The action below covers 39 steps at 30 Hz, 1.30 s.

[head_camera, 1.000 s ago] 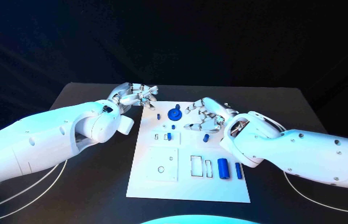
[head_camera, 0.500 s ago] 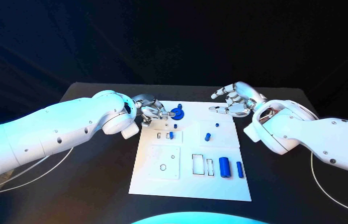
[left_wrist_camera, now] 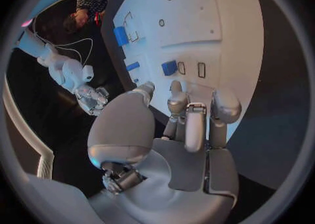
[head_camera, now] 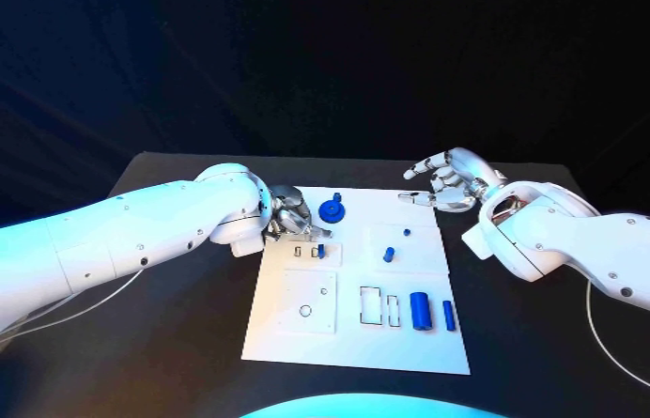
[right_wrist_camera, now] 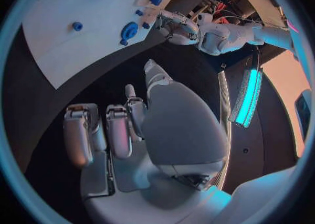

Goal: Assemble the parts on the task board

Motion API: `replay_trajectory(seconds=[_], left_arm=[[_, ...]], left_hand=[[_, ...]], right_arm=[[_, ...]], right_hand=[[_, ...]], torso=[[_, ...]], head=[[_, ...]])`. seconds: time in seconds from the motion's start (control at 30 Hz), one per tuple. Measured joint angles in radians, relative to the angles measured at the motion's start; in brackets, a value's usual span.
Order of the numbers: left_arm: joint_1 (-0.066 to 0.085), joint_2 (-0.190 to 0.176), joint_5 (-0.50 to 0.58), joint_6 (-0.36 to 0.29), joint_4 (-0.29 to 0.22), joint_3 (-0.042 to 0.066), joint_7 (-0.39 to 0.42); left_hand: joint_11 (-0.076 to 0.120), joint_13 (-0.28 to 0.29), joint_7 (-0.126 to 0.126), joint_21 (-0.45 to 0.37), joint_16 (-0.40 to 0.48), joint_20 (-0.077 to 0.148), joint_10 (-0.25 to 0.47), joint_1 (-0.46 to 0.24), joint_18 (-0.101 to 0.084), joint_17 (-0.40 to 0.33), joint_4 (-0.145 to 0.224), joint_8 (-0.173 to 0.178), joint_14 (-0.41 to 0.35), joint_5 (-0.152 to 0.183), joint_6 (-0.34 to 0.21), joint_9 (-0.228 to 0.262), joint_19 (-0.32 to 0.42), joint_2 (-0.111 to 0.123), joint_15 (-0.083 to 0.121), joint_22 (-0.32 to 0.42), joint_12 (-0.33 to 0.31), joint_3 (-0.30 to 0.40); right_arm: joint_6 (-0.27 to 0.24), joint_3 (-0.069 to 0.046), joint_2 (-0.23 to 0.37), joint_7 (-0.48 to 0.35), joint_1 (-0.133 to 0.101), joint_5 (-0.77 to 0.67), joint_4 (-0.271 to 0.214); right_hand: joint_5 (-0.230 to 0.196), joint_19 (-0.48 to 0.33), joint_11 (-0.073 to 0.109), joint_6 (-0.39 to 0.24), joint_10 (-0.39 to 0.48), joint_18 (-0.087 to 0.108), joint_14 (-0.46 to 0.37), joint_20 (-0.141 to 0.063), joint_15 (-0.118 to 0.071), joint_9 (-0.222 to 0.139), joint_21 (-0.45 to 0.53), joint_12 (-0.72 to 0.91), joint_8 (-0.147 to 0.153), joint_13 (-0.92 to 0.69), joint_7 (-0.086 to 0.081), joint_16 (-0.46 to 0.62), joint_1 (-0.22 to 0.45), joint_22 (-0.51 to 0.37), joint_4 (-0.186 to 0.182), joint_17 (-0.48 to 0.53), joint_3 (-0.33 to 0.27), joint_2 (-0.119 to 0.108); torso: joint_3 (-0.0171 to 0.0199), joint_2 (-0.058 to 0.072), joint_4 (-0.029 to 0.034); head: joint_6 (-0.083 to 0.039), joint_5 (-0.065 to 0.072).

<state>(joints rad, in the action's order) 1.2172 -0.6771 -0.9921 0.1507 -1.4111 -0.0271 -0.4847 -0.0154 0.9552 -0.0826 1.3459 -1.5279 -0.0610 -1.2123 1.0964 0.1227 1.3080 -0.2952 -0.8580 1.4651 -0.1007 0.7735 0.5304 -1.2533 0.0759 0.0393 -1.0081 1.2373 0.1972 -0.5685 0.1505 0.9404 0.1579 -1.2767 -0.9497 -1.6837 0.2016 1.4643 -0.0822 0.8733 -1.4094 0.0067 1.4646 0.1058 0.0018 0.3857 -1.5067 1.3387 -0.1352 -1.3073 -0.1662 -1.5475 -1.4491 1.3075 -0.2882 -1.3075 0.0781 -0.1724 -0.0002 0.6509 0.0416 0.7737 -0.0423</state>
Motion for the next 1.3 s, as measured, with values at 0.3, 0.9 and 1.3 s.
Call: replay_trajectory(seconds=[0.3,0.9,1.3], left_arm=[[0.012,0.035,-0.030,0.048,0.024,-0.017,-0.025],[0.013,0.065,-0.031,0.084,0.057,-0.035,-0.036],[0.012,0.068,-0.017,0.084,0.057,-0.035,-0.037]], left_hand=[[0.001,-0.011,-0.003,0.000,0.004,-0.001,0.008,-0.005,0.000,0.000,0.000,0.000,0.000,0.000,-0.003,0.003,0.001,0.003,0.000,0.005,-0.006,-0.005],[-0.003,-0.029,-0.007,-0.004,0.004,-0.005,0.026,-0.010,0.000,0.000,0.003,0.000,0.000,0.000,-0.007,0.008,0.012,-0.003,0.000,0.014,-0.018,-0.008],[-0.003,-0.029,-0.003,-0.004,0.004,-0.005,0.026,0.065,0.000,0.000,0.004,0.005,0.000,0.000,-0.010,0.022,0.019,-0.036,0.000,0.012,-0.018,0.002]], right_arm=[[0.001,0.000,-0.003,0.001,-0.001,0.002,0.008],[0.008,0.000,-0.008,0.004,-0.002,0.002,0.016],[0.012,0.000,-0.017,0.010,-0.002,0.002,0.024]], right_hand=[[0.000,0.000,0.000,0.000,0.000,0.000,0.000,0.000,0.000,0.000,0.000,0.000,0.000,0.000,0.000,0.000,0.000,0.000,0.000,0.000,0.000,0.000],[0.006,0.000,0.000,0.000,0.000,0.000,0.000,0.000,0.000,0.000,0.005,0.000,0.000,0.000,0.000,0.000,0.000,0.000,0.000,0.000,0.000,0.000],[0.022,0.000,0.000,0.000,0.000,0.000,0.000,0.000,0.000,-0.002,0.006,0.000,0.000,-0.001,0.000,0.000,0.000,0.001,0.001,-0.001,0.007,0.000]], torso=[[-0.0006,0.001,-0.0008],[-0.0036,0.002,0.0003],[-0.0035,0.001,0.0012]], head=[[0.005,0.000],[0.010,0.005],[0.013,0.008]])
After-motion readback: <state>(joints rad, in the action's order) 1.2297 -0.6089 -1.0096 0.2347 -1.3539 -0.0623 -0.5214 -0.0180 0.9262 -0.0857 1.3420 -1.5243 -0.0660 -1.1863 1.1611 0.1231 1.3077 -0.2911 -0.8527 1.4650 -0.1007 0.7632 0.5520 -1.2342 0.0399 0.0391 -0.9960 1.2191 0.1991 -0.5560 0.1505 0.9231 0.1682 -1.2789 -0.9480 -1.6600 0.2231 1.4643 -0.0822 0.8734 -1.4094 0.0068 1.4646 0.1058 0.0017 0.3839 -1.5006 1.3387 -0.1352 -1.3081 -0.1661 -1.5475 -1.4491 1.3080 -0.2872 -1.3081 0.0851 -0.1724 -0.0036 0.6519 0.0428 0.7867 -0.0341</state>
